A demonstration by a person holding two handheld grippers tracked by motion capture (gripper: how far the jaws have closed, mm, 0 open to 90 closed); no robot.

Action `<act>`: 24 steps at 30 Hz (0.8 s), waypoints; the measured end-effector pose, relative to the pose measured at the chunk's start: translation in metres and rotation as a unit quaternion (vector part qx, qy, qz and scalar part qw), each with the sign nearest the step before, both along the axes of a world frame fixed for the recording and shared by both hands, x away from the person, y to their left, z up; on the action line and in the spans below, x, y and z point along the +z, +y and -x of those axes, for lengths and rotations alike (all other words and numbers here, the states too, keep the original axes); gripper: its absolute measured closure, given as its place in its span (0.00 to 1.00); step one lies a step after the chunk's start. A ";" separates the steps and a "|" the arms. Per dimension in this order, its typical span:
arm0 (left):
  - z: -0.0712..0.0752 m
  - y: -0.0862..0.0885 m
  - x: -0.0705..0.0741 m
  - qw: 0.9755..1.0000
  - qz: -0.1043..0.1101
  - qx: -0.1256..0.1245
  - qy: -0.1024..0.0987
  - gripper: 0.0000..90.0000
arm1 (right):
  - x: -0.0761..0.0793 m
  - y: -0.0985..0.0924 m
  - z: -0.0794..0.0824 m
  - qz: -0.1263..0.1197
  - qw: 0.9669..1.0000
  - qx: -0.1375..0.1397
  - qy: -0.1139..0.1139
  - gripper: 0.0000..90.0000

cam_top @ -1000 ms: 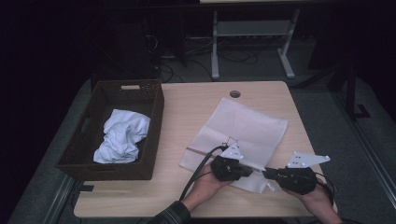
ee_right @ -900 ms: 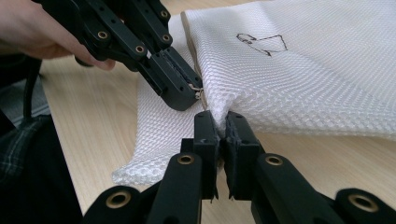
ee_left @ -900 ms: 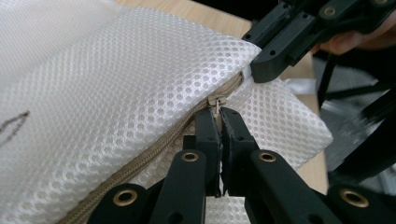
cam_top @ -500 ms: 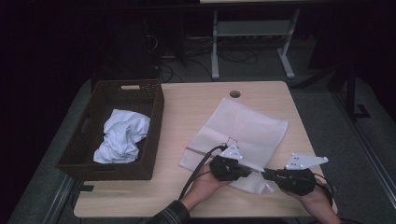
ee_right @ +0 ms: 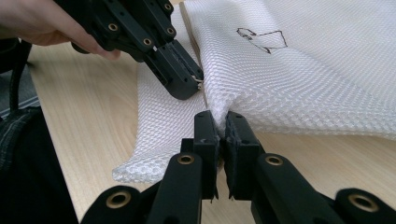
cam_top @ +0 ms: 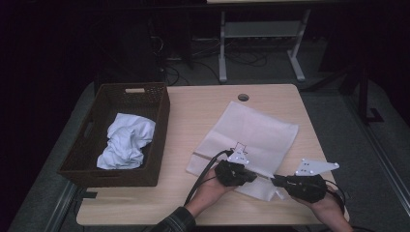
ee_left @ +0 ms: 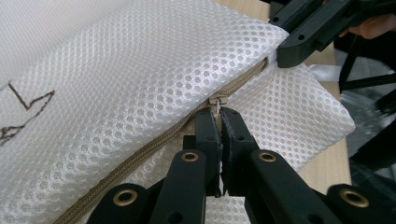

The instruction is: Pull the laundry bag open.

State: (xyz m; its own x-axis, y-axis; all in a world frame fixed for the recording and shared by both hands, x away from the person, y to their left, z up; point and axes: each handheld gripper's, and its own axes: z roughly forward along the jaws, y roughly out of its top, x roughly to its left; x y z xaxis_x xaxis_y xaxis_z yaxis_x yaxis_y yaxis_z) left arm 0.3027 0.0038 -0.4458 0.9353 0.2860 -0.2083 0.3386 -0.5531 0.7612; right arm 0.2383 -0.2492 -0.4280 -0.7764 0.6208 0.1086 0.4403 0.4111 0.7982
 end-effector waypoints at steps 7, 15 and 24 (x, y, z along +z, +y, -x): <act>-0.005 0.008 -0.002 1.000 -0.014 0.018 -0.005 0.97 | 0.000 -0.003 0.000 -0.002 1.000 -0.007 0.000 0.93; -0.009 0.014 -0.001 1.000 -0.016 0.021 -0.003 0.97 | 0.002 -0.003 0.001 -0.009 1.000 -0.006 0.000 0.93; -0.017 0.024 -0.003 0.999 -0.023 0.033 0.005 0.97 | 0.003 -0.005 0.003 -0.015 1.000 -0.009 -0.004 0.93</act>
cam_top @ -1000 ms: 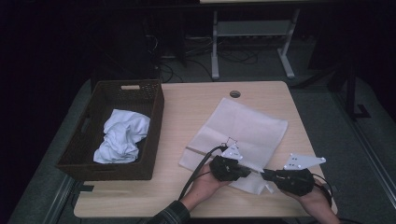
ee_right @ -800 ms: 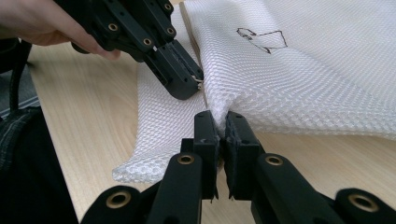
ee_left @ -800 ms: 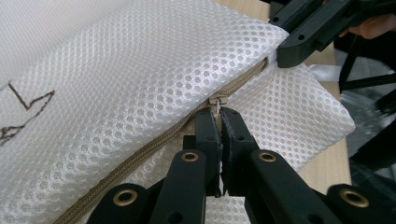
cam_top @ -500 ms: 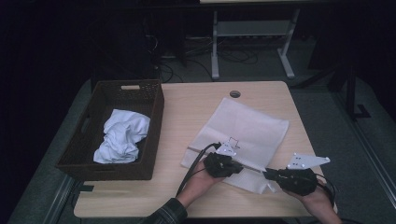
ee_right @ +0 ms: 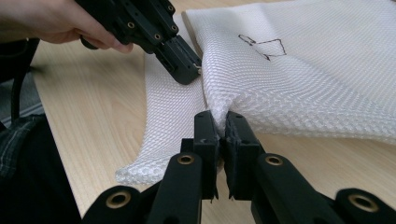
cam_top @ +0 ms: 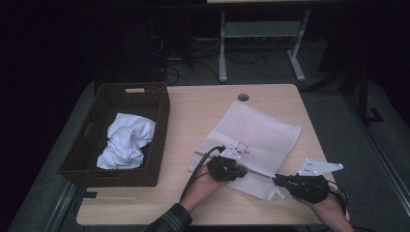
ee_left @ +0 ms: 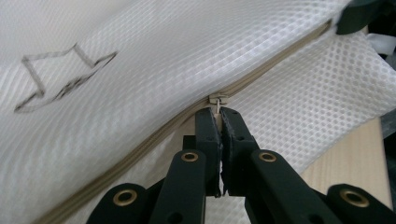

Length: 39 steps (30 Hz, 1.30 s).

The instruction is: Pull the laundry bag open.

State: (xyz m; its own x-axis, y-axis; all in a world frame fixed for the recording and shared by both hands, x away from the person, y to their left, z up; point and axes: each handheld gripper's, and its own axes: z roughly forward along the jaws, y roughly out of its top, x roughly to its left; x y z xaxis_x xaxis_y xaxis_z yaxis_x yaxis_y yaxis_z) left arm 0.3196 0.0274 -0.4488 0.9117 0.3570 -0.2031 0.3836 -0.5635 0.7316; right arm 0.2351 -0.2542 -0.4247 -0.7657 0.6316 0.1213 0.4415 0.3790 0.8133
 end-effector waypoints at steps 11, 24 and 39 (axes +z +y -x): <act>-0.005 0.008 0.001 1.000 -0.005 0.002 -0.002 0.97 | 0.001 -0.002 0.001 -0.003 1.000 0.001 -0.002 0.93; -0.017 0.031 0.003 0.999 -0.015 0.031 -0.001 0.97 | 0.003 -0.005 0.002 -0.006 1.000 0.000 -0.004 0.93; -0.029 0.043 -0.003 0.998 -0.028 0.048 0.007 0.97 | 0.004 -0.004 0.003 -0.001 1.000 0.002 -0.005 0.93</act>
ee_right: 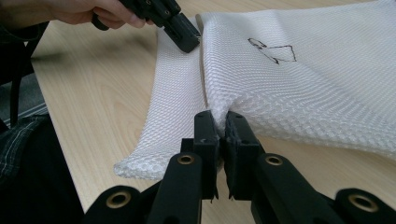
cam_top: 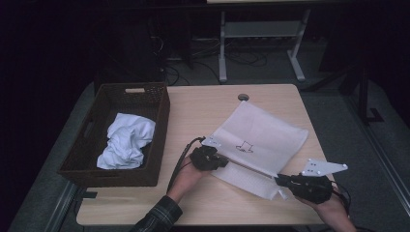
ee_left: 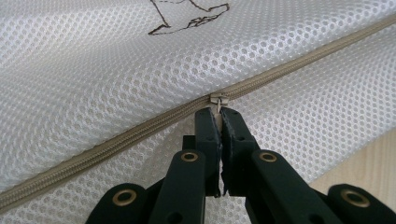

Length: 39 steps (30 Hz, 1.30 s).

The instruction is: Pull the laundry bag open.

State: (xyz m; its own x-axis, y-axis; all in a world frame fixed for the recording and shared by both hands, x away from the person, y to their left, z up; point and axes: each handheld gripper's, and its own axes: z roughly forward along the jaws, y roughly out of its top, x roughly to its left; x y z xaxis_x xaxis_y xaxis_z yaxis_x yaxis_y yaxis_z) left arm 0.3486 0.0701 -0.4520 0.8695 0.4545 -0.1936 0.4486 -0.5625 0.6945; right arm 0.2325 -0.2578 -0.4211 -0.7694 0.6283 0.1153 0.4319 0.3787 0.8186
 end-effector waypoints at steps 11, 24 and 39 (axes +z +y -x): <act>-0.011 0.016 -0.004 0.999 -0.031 0.042 -0.010 0.97 | 0.002 0.001 0.001 -0.002 1.000 0.001 -0.002 0.93; -0.022 0.035 -0.004 0.998 -0.018 0.065 0.000 0.97 | 0.003 -0.004 0.001 -0.001 1.000 -0.005 -0.005 0.93; -0.033 0.055 -0.007 0.994 -0.040 0.100 -0.003 0.97 | 0.003 -0.015 0.001 0.002 1.000 -0.021 -0.005 0.93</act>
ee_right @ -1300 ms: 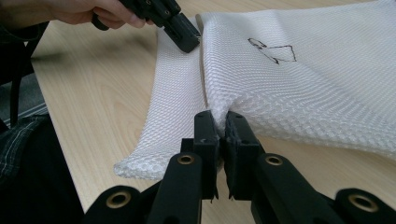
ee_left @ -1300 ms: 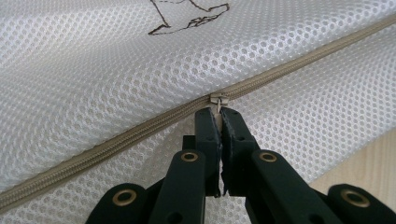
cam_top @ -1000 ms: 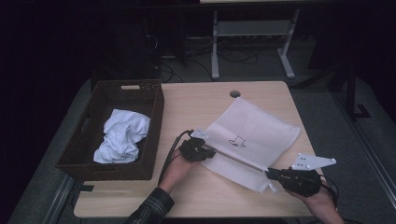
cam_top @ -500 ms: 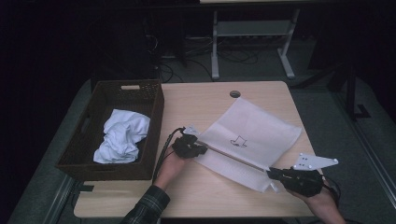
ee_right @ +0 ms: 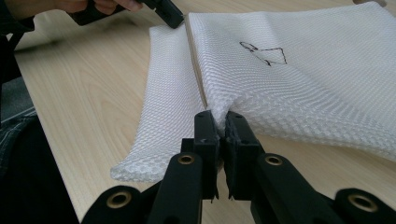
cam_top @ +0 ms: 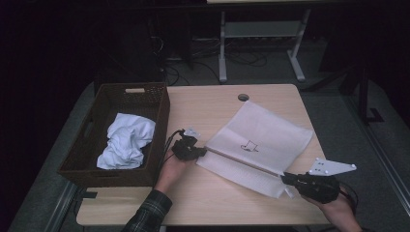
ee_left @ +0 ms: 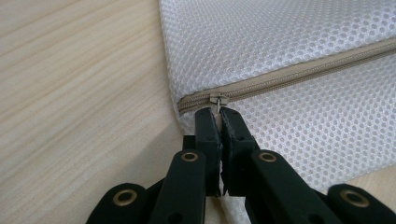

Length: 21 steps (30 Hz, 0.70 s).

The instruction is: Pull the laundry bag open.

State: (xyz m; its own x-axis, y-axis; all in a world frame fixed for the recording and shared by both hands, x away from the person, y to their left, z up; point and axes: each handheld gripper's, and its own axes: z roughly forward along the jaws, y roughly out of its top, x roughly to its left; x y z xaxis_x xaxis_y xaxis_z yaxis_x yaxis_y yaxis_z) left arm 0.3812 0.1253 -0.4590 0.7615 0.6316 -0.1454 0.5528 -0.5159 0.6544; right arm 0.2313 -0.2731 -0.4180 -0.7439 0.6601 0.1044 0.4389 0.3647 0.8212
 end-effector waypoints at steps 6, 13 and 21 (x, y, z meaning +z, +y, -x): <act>0.000 -0.004 0.002 1.000 -0.008 0.008 -0.005 0.97 | -0.002 -0.003 -0.001 0.008 1.000 -0.008 0.004 0.93; -0.002 -0.012 0.003 1.000 -0.010 -0.003 -0.011 0.97 | -0.008 -0.014 -0.008 0.015 0.999 -0.029 0.012 0.93; -0.015 -0.028 0.007 1.000 0.011 -0.024 -0.007 0.97 | -0.019 -0.032 -0.020 0.020 0.997 -0.071 0.021 0.92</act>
